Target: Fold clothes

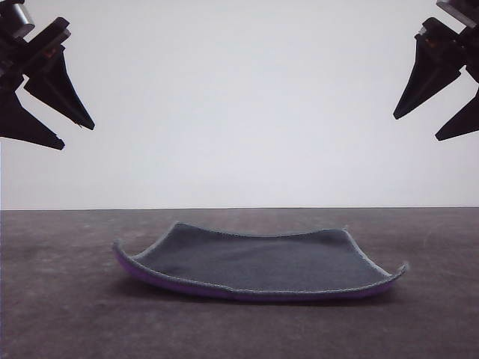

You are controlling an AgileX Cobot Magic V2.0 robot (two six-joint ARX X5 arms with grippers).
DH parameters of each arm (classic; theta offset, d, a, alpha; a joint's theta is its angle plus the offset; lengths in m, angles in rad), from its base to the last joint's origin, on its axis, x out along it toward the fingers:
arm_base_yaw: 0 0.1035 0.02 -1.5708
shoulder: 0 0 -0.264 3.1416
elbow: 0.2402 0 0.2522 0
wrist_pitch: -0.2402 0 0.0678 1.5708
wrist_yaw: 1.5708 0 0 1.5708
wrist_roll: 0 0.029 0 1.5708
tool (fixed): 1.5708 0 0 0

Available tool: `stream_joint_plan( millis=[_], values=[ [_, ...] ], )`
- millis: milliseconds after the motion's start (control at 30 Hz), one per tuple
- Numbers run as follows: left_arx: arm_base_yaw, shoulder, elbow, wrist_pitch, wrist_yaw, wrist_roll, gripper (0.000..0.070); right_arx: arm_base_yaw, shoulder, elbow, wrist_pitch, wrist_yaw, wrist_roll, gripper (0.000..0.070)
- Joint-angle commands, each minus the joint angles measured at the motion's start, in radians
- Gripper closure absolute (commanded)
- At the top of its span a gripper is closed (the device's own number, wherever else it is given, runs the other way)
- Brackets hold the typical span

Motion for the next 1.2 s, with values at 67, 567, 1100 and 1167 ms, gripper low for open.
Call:
stream_joint_plan(
  millis=[67,567,1100,1167],
  values=[
    [-0.021,0.081,0.017,0.062,0.027,-0.024,0.0385,0.011,0.058,0.014,0.022,-0.043,0.001,0.0208],
    [-0.061,0.505,0.142,0.23,0.122,-0.078,0.0386,0.087,0.444,0.089,0.216,-0.111,0.088,0.0208],
    [-0.102,0.786,0.445,0.096,0.178,-0.076,0.0386,0.111,0.675,0.24,0.213,-0.133,0.134,0.0208],
    [-0.113,0.794,0.449,0.089,0.178,-0.074,0.0386,0.116,0.683,0.24,0.213,-0.141,0.138,0.0208]
  ],
)
